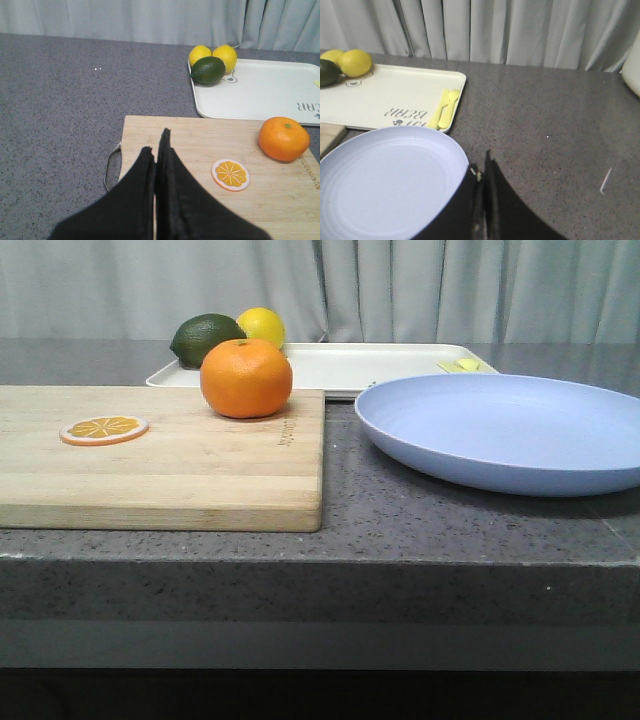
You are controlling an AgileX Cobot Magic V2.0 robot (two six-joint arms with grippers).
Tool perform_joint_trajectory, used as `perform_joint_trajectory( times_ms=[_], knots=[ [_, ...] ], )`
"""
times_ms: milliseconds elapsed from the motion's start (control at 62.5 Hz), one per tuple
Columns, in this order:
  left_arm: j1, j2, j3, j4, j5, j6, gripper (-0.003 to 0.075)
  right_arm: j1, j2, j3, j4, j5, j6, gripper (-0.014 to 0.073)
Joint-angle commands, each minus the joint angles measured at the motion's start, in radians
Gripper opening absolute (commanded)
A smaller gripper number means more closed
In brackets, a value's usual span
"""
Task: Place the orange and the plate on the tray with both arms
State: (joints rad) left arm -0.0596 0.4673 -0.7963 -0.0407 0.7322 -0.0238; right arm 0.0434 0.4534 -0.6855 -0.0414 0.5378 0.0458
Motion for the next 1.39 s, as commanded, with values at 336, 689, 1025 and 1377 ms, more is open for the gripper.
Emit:
perform_joint_trajectory(
  times_ms=[336, 689, 1025, 1377],
  knots=[
    [-0.01, 0.079, 0.026, -0.013, -0.068, -0.005, -0.0019, -0.005, 0.158, -0.036, -0.021, -0.007, -0.006, -0.0034],
    [-0.021, 0.084, 0.028, -0.018, -0.077, -0.005, 0.0439, -0.005, 0.166, -0.036, -0.021, 0.037, -0.013, 0.0583],
    [-0.284, 0.189, 0.016, -0.008, -0.183, -0.005, 0.053, -0.005, 0.166, -0.036, -0.021, 0.083, -0.013, 0.0581],
    [-0.496, 0.512, -0.125, 0.013, -0.271, 0.018, 0.0645, -0.005, 0.166, -0.036, -0.021, 0.101, -0.013, 0.0581]
  ],
)
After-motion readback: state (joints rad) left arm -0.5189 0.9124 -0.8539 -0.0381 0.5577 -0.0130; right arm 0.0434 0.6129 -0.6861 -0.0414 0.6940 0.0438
